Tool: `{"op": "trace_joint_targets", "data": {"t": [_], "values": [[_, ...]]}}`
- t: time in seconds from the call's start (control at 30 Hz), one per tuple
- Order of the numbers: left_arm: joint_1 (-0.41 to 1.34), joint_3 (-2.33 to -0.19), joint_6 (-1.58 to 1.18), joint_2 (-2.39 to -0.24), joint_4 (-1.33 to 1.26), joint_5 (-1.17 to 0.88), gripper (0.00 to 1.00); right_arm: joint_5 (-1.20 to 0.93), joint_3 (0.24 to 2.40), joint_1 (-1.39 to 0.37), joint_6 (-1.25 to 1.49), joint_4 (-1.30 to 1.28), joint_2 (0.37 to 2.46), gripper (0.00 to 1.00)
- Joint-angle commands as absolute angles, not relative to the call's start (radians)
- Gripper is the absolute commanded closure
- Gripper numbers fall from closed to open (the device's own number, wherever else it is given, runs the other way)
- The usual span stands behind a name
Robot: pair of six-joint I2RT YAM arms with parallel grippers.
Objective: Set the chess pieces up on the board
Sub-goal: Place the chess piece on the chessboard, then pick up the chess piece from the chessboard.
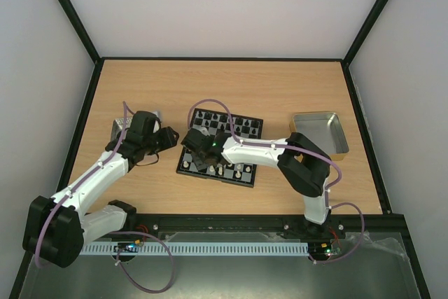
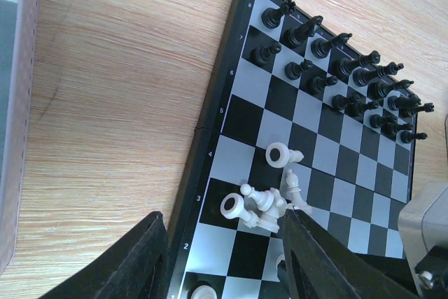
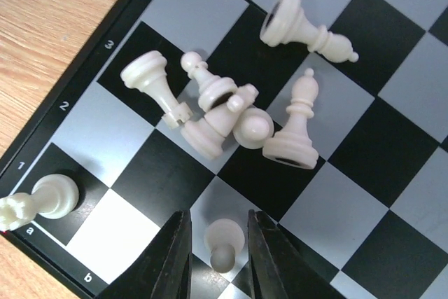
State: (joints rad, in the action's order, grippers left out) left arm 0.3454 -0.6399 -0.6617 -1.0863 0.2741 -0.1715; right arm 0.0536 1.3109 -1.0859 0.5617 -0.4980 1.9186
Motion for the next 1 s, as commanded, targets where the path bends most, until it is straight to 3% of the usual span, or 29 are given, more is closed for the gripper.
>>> {"op": "trace_joint_targets", "data": {"t": [0.0,0.27,0.6,0.97], "values": [[0.337,-0.628,-0.659,-1.085,0.272,-0.172,0.52,0.072,1.344,-1.087,0.559,-0.537,1.911,0.75],[0.336,-0.627,-0.661,-1.076,0.274,-0.170,0.52,0.193,1.339,-1.081,0.600,-0.521,1.820,0.75],[0.336,-0.627,-0.662,-1.075,0.276,-0.171,0.52,0.193,1.363,-1.024,0.628,-0.510,1.884,0.67],[0.335,-0.625,-0.662,-1.083,0.275,-0.178,0.52,0.113,1.368,-0.996,0.607,-0.465,1.946,0.75]]}}
